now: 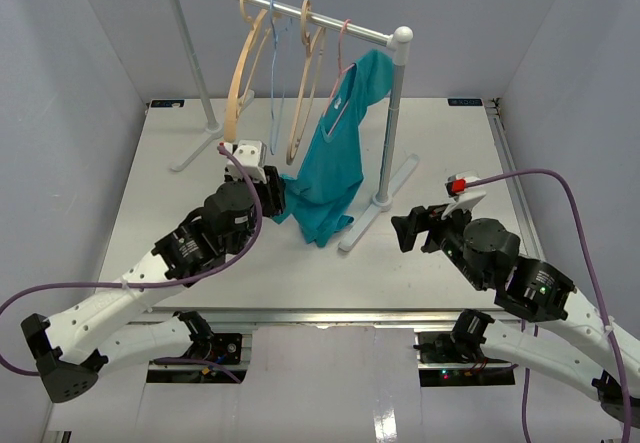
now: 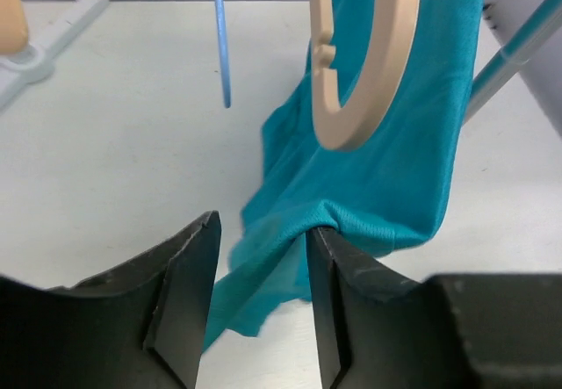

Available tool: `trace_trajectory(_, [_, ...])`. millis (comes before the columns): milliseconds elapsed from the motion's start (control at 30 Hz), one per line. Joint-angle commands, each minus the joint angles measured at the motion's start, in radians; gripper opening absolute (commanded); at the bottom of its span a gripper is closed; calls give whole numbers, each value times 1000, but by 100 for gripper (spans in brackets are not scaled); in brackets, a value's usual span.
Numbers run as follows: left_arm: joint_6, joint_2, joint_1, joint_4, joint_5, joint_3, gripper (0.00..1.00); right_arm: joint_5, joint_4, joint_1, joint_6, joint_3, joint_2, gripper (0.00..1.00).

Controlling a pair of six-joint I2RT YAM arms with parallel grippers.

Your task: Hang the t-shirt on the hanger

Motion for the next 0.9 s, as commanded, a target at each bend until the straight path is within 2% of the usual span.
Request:
trace_trajectory(0, [14,-66,-1,-89,34,41,87,-22,12,4,28,-45,-18,90])
trace_trajectory(67, [2,-87,-1,-128,90,50,97,-23,12,3,35,-67,-27,90])
trace_trajectory(200, [-8,-149,-2,-179,167,14,98,-11,10,3,54,-92,-52,90])
trace_trajectory(400, [-32,-287,-1,-117,365,-108,98,14,18,3,51,-126,-71,90])
trace_trajectory(633, [-24,-431,-1,6,422,-256,98,-47,90,3,5,-172,-159,90])
trace_trajectory(867, [-46,-501,-1,29,459,-307,98,-30,92,3,-10,-175,-179,90])
